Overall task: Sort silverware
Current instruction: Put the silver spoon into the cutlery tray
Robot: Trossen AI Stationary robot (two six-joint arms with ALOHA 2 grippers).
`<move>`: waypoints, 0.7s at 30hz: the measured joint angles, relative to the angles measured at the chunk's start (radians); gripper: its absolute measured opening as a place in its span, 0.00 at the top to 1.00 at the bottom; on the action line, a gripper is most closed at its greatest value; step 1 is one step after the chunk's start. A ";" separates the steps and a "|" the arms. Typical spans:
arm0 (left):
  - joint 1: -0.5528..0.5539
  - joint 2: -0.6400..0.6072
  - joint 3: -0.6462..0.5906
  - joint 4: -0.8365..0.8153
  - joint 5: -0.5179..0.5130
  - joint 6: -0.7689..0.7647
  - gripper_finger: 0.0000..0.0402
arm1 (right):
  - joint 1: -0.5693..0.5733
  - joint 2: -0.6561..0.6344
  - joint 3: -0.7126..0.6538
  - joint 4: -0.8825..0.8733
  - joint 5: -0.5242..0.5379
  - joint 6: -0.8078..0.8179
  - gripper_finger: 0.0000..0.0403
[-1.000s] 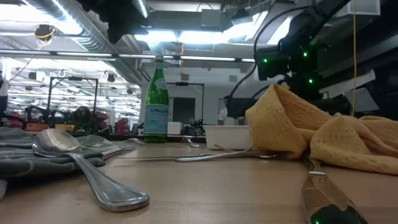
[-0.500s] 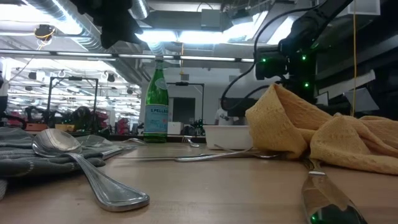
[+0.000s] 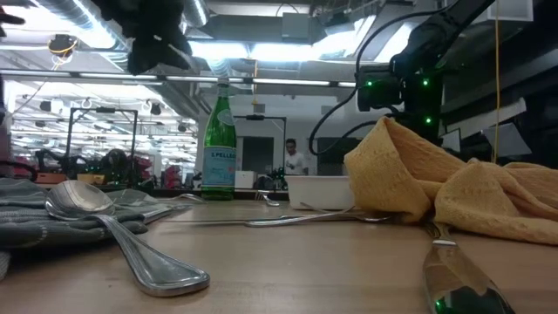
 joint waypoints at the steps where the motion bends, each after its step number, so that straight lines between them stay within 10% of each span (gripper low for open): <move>1: -0.006 0.000 0.000 -0.020 0.017 0.006 0.69 | 0.000 0.000 0.000 0.000 0.011 0.000 0.93; 21: -0.329 0.151 0.000 -0.225 0.130 -0.104 0.69 | 0.001 0.000 0.000 -0.001 0.029 0.002 0.92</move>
